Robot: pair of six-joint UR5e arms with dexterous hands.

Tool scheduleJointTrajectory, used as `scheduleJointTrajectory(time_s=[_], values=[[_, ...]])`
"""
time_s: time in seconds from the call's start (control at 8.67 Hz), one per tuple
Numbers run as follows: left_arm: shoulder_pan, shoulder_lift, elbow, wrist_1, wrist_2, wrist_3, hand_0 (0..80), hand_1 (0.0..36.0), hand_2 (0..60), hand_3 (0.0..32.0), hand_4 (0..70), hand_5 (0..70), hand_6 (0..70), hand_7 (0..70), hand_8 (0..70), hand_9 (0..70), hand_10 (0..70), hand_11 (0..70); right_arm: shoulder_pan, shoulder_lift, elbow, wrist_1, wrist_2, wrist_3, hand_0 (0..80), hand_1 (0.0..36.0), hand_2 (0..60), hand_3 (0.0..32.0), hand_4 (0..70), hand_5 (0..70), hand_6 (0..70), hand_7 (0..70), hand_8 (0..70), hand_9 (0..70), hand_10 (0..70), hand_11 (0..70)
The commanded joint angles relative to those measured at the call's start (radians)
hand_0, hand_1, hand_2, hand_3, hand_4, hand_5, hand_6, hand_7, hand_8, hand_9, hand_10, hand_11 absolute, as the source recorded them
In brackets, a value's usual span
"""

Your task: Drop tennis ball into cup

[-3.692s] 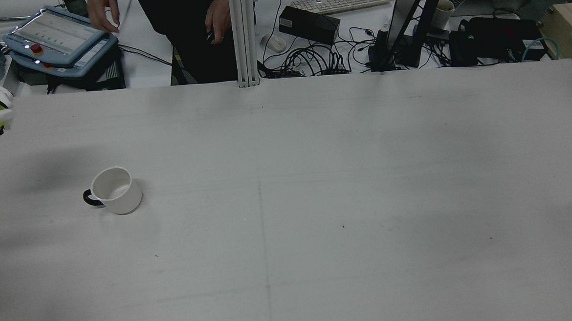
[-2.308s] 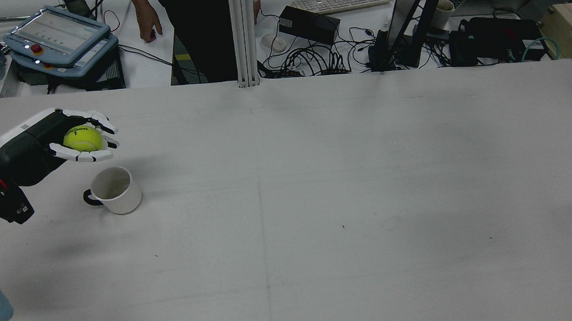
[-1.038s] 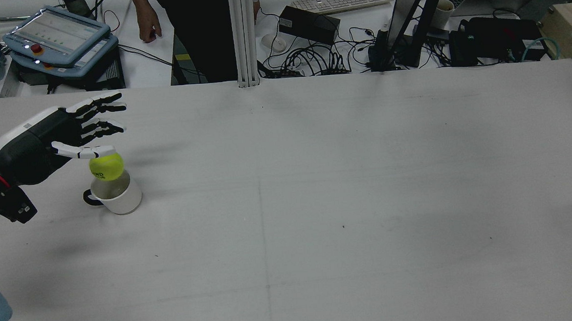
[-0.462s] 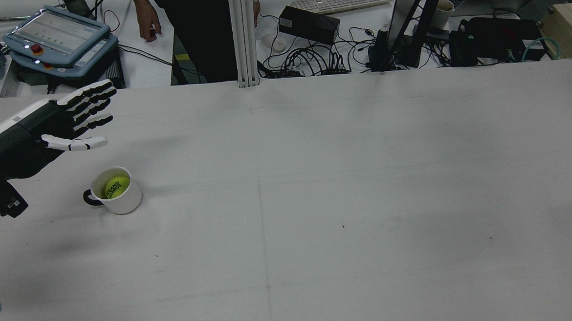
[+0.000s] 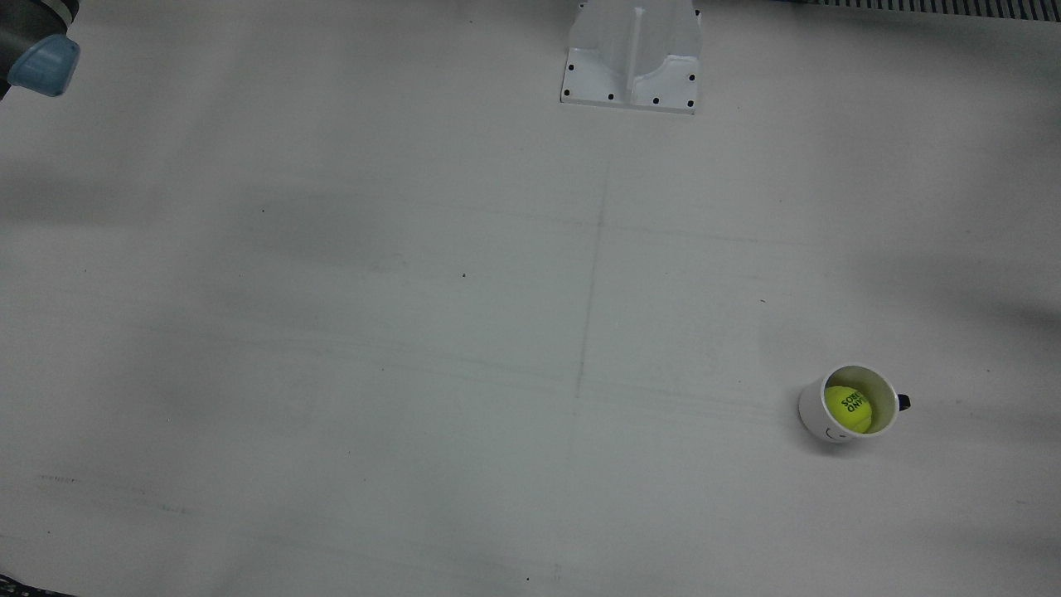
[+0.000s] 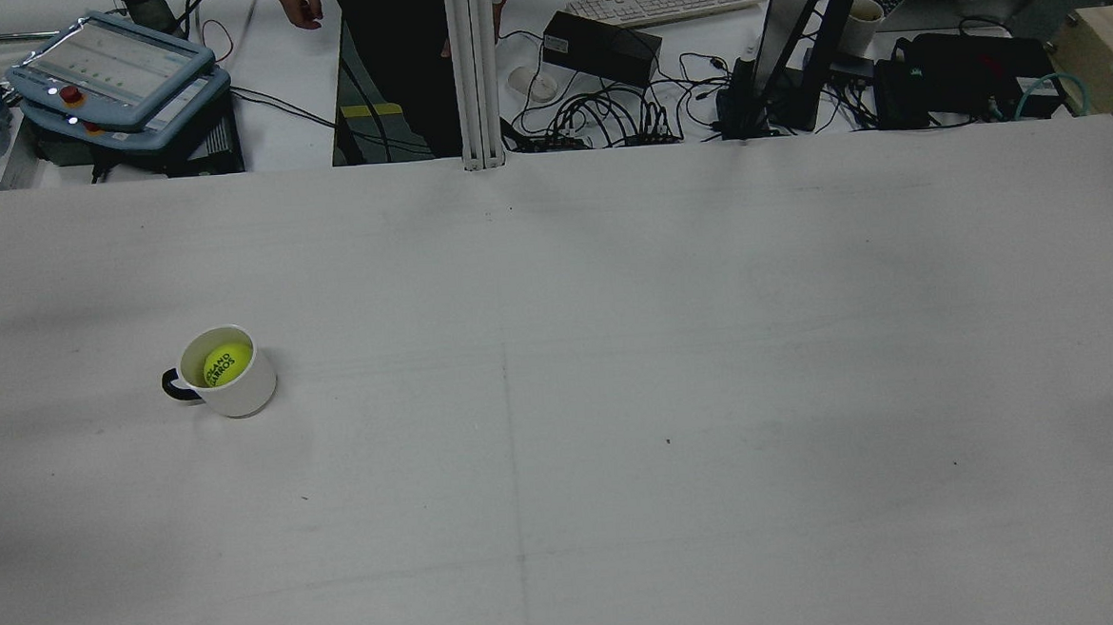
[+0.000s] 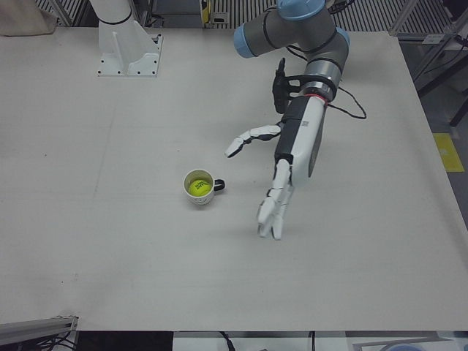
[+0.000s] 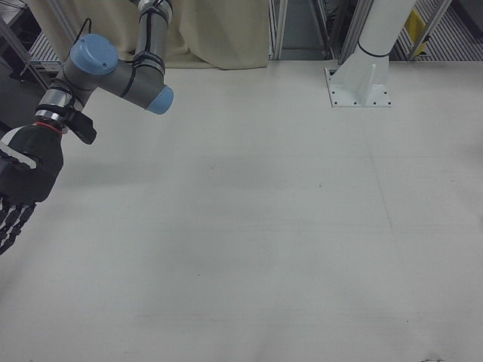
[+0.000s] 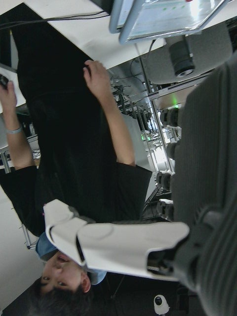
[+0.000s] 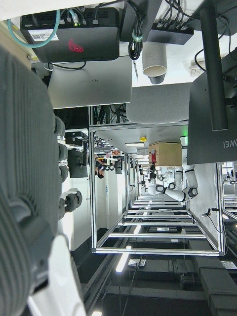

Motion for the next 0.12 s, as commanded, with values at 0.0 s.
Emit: scheduleJointTrajectory(time_s=[0.0], values=[[-0.052, 0.077, -0.032, -0.017, 0.026, 0.000, 72.6, 36.0, 49.1, 0.0, 0.0, 11.2, 3.7, 4.0, 0.0, 0.0, 1.5, 6.2, 0.000, 0.001, -0.003, 0.000, 0.000, 0.002, 0.0, 0.0, 0.0, 0.0, 0.0, 0.0, 0.0, 0.0, 0.0, 0.0, 0.0, 0.0]])
